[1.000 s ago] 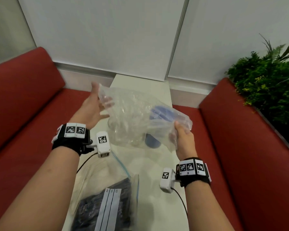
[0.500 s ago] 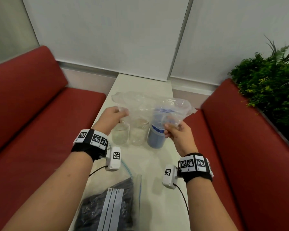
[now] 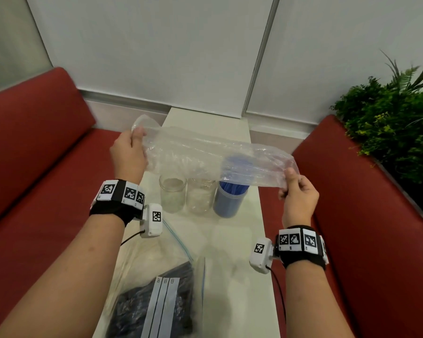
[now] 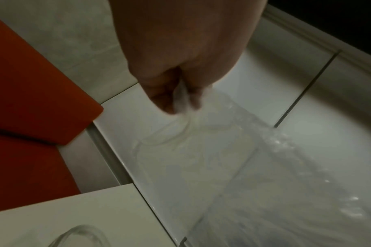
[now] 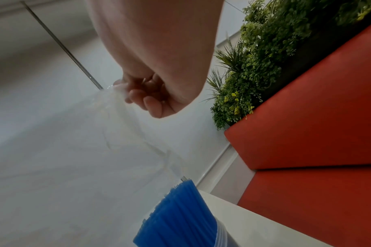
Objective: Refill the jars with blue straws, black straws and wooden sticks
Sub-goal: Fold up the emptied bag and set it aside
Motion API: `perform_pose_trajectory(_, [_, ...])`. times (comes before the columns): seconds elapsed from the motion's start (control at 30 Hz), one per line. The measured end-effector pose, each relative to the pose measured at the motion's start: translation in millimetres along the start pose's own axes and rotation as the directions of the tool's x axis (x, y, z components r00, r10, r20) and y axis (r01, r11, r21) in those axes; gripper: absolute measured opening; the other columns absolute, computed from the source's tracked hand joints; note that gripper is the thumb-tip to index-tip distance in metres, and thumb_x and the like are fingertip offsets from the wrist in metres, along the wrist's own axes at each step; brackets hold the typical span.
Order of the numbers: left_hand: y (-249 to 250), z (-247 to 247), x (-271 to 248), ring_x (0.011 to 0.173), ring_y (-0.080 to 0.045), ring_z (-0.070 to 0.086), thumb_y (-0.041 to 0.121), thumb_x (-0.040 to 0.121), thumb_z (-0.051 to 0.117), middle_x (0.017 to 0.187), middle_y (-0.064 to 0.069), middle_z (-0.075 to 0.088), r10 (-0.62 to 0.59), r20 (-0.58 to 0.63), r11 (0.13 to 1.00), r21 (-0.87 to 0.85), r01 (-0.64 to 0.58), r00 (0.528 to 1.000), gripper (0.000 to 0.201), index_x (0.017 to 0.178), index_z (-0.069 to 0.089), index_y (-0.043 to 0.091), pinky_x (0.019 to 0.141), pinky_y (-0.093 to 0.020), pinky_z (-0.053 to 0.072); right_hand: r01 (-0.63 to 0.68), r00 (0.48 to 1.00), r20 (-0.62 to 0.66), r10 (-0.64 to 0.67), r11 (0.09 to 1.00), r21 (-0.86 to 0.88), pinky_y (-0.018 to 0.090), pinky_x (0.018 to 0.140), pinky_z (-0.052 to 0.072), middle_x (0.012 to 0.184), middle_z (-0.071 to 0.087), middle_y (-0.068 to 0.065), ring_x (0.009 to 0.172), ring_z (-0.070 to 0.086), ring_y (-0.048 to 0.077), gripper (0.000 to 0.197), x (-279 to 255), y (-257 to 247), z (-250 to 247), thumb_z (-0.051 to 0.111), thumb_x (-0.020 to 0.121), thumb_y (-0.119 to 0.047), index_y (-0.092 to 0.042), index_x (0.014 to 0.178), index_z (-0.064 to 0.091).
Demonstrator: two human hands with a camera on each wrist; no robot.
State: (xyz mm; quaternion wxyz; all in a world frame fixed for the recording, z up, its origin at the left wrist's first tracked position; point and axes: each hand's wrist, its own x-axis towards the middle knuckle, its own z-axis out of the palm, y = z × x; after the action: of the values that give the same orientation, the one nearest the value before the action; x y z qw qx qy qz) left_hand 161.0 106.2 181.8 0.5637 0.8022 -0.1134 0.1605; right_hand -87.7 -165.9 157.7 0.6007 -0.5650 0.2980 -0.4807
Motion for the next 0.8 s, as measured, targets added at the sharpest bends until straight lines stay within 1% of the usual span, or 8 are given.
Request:
perform_pose_trajectory(0.17, [12.0,-13.5,1.8,0.045,-0.020,0.060,0.072,0.090,0.056,0.046,0.002,0.058,-0.041,-0.027,0.992,-0.124,0.037,0.999,0.059,0.058,0.059,0.022,0.049,-0.029,0.048,0.024,0.993,-0.112,-0.024,1.000,-0.008,0.022,0.041,0.033,0.048,0.043,-0.010,0.045,0.036,0.007,0.047,5.1,-5.1,-10.2,0.069,0.093,-0.047,-0.022,0.056,0.057])
perform_pose_trajectory(0.23, [17.4,-15.4,1.7,0.035,-0.015,0.053,0.079,0.082,0.059,0.042,0.004,0.055,-0.159,-0.069,0.953,-0.271,0.135,0.985,0.065,0.057,0.058,0.020,0.035,-0.024,0.042,0.025,0.990,-0.139,-0.030,0.999,-0.040,0.025,0.042,0.030,0.049,0.042,-0.002,0.045,0.035,0.010,0.058,4.9,-4.2,-12.0,0.069,0.092,-0.050,-0.003,0.061,0.055])
perform_pose_trajectory(0.3, [22.8,-15.8,2.6,0.038,-0.024,0.054,0.082,0.083,0.054,0.044,0.001,0.055,-0.239,-0.100,0.925,-0.326,0.195,0.966,0.069,0.056,0.057,0.018,0.035,-0.028,0.045,-0.012,0.985,-0.172,-0.007,0.994,-0.106,0.027,0.043,0.028,0.050,0.041,0.003,0.045,0.033,0.013,0.065,3.1,-1.1,-13.1,0.067,0.092,-0.051,0.005,0.063,0.050])
perform_pose_trajectory(0.37, [29.1,-16.9,4.3,0.042,-0.027,0.053,0.084,0.082,0.052,0.048,-0.006,0.056,-0.270,-0.088,0.915,-0.334,0.227,0.959,0.071,0.057,0.056,0.018,0.040,-0.032,0.048,-0.065,0.969,-0.248,0.013,0.978,-0.200,0.031,0.050,0.030,0.053,0.042,0.001,0.050,0.034,0.016,0.057,1.8,-0.1,-13.6,0.064,0.094,-0.050,-0.004,0.062,0.049])
perform_pose_trajectory(0.5, [47.3,-16.4,4.2,0.044,-0.010,0.045,0.063,0.089,0.067,0.058,0.004,0.056,-0.113,0.335,0.848,-0.459,0.267,0.935,0.045,0.077,0.068,0.020,0.042,-0.022,0.036,-0.023,0.896,-0.397,-0.196,0.875,-0.484,0.043,0.087,0.043,0.101,0.054,0.001,0.092,0.051,0.020,0.038,0.2,-10.8,-5.1,0.059,0.094,-0.053,-0.018,0.109,0.057])
perform_pose_trajectory(0.6, [68.7,-15.2,-2.0,0.067,-0.008,0.054,0.025,0.088,0.074,0.083,0.004,0.065,0.128,0.638,0.781,-0.537,0.319,0.759,0.038,0.121,0.067,0.009,0.064,-0.021,0.044,0.388,0.874,-0.023,-0.485,0.725,-0.569,0.042,0.105,0.037,0.121,0.054,-0.005,0.115,0.048,0.015,0.051,-10.1,-31.2,19.7,0.061,0.091,-0.060,-0.023,0.126,0.055])
perform_pose_trajectory(0.7, [93.5,-17.4,-8.6,0.082,-0.007,0.062,0.005,0.085,0.069,0.097,-0.001,0.072,0.284,0.721,0.796,-0.545,0.264,0.633,0.050,0.134,0.060,0.004,0.074,-0.018,0.048,0.649,0.755,0.508,-0.415,0.585,-0.486,0.027,0.105,0.025,0.133,0.050,-0.016,0.124,0.040,0.003,0.065,-29.1,-46.0,54.2,0.061,0.083,-0.073,-0.039,0.137,0.046])
perform_pose_trajectory(0.8, [119.5,-18.7,-15.2,0.079,-0.016,0.068,0.004,0.096,0.063,0.099,-0.011,0.075,0.341,0.715,0.817,-0.546,0.183,0.610,0.035,0.131,0.063,-0.001,0.075,-0.025,0.057,0.650,0.744,0.577,-0.336,0.562,-0.511,0.040,0.103,0.027,0.114,0.062,-0.016,0.106,0.037,-0.019,0.053,-41.3,-49.1,74.5,0.066,0.087,-0.061,-0.037,0.133,0.054])
